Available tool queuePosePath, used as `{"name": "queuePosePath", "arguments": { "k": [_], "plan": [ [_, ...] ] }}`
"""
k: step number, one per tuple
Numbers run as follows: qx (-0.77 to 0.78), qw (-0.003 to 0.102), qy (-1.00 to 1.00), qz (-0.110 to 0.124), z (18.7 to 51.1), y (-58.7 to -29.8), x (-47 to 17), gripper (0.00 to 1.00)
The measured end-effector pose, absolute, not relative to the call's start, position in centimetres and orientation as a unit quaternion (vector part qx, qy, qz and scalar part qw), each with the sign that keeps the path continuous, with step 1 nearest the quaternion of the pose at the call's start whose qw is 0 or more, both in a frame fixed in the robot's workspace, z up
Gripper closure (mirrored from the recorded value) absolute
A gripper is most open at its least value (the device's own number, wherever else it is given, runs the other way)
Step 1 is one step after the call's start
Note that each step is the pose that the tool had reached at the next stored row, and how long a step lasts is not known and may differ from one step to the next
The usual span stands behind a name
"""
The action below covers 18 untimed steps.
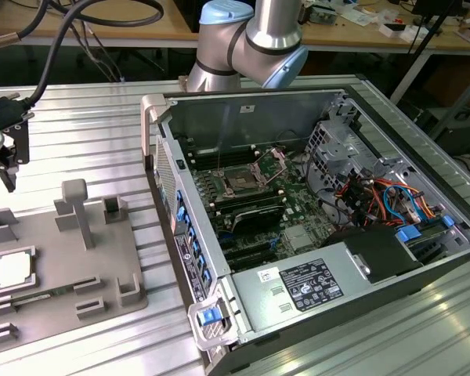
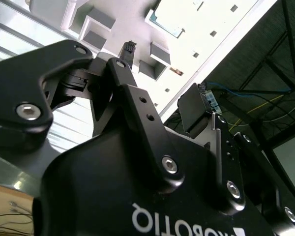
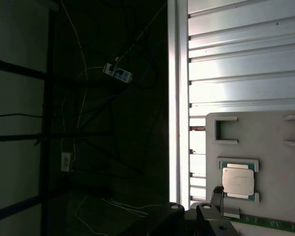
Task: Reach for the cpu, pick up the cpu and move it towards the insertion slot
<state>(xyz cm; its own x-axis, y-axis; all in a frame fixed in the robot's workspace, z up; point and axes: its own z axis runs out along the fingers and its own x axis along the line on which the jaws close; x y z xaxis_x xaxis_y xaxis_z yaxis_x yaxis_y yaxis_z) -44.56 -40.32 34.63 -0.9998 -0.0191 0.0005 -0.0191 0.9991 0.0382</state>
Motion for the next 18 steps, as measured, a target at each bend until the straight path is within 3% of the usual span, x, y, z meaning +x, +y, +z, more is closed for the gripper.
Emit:
{"name": "queuePosePath", "arguments": {
  "k": [3, 5, 18],
  "plan": [
    [0.010, 0.000, -1.000, -0.019, 34.63, -40.32, -44.57, 0.30],
    [0.010, 0.000, -1.000, -0.019, 34.63, -40.32, -44.58, 0.17],
    [0.010, 0.000, -1.000, -0.019, 33.78, -40.32, -44.76, 0.17]
  ]
}}
